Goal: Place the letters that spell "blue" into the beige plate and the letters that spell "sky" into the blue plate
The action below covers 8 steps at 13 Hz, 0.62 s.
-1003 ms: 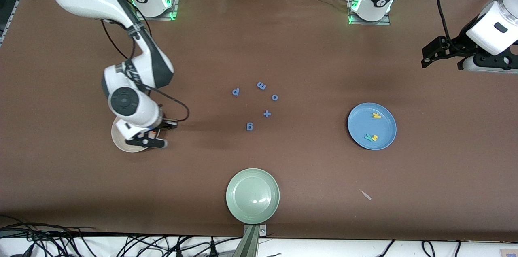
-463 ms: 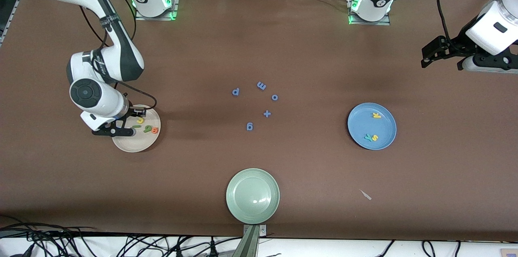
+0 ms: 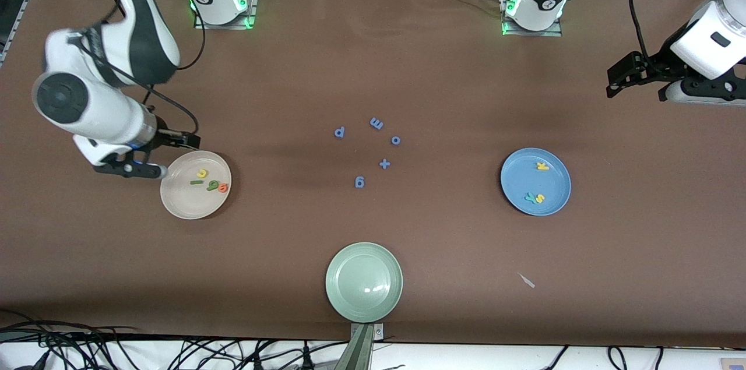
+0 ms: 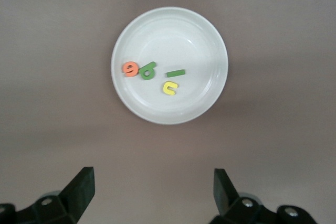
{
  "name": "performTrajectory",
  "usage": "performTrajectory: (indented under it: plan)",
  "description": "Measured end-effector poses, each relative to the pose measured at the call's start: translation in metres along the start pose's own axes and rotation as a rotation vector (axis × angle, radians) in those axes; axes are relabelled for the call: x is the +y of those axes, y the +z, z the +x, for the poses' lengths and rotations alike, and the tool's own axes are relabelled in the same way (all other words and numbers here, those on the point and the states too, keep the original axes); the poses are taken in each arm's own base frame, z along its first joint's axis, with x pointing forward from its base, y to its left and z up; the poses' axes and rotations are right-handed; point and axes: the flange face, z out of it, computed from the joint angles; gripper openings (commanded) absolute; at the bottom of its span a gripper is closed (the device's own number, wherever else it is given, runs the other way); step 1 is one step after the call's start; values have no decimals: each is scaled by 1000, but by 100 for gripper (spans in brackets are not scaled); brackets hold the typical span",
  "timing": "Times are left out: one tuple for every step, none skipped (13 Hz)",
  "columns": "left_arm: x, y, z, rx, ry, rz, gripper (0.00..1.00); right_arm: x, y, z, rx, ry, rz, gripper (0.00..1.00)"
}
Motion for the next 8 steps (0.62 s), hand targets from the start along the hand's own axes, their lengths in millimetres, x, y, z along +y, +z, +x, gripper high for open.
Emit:
performTrajectory:
  plan:
    - [0, 0, 0, 0, 0, 0, 100, 2, -25, -7, 8, 5, 15, 100]
    - [0, 0, 0, 0, 0, 0, 100, 4, -47, -15, 15, 8, 24, 100]
    - [0, 0, 0, 0, 0, 0, 100, 7, -66, -24, 21, 9, 27, 100]
    - [0, 0, 0, 0, 0, 0, 100, 11, -83, -34, 27, 4, 26, 100]
    - [-1, 0, 0, 0, -2, 0, 100, 18, -98, -44, 30, -14, 23, 100]
    - [-2, 0, 0, 0, -4, 0, 100, 28, -109, -53, 30, -32, 20, 100]
    - [-3, 0, 0, 0, -5, 0, 100, 38, -116, -58, 28, -41, 19, 100]
    - [-3, 0, 0, 0, -5, 0, 100, 47, -120, -60, 28, -44, 20, 100]
